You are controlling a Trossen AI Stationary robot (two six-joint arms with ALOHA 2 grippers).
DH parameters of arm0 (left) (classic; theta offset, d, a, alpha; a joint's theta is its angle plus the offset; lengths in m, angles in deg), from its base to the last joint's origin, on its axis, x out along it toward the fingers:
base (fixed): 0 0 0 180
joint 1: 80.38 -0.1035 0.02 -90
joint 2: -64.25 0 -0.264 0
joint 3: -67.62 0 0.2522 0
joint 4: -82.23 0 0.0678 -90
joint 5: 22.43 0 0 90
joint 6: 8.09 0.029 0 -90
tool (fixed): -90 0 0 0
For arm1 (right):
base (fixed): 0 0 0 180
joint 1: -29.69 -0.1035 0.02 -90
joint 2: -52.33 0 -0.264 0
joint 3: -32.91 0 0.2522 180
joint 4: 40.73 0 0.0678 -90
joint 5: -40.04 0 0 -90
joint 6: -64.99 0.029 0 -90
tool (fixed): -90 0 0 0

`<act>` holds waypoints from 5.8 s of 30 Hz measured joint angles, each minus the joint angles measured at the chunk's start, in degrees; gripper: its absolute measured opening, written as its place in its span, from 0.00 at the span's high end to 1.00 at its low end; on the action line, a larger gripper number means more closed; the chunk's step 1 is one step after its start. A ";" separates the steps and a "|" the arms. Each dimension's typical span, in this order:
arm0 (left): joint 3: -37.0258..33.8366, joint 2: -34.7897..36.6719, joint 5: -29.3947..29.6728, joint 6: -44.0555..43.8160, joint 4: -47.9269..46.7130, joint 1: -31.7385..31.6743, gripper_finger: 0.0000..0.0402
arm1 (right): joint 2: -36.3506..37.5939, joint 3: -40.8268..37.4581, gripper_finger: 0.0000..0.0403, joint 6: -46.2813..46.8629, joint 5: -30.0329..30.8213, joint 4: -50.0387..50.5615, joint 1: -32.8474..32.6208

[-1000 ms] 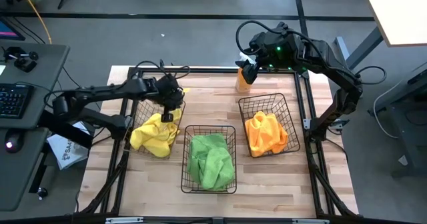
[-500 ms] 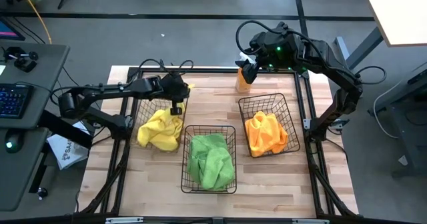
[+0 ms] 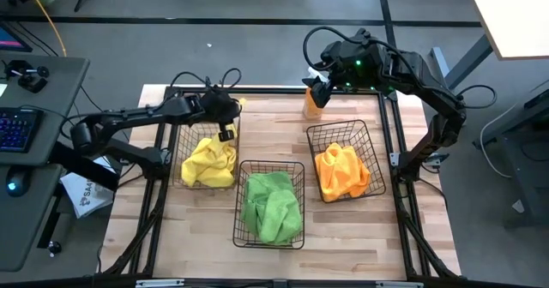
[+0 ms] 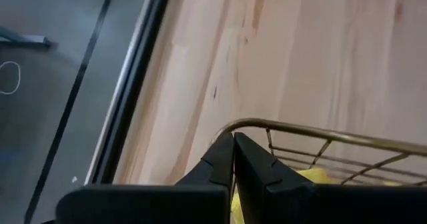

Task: Sort microfiber towel by color & place in baskets
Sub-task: Adjust the left wire basket, then return to Home Position

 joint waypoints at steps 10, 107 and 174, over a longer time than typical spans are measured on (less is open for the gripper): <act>0.00 11.57 -5.78 -14.76 0.35 0.54 1.00 | 0.00 -0.31 0.31 -1.46 -0.06 6.77 -0.14; -47.54 73.80 3.10 -54.38 38.71 29.31 1.00 | 93.26 -127.10 1.00 8.67 -23.45 -77.25 -13.99; -47.50 73.80 3.10 -54.38 38.71 29.31 1.00 | 92.87 -126.99 1.00 7.72 -22.38 -68.32 -13.99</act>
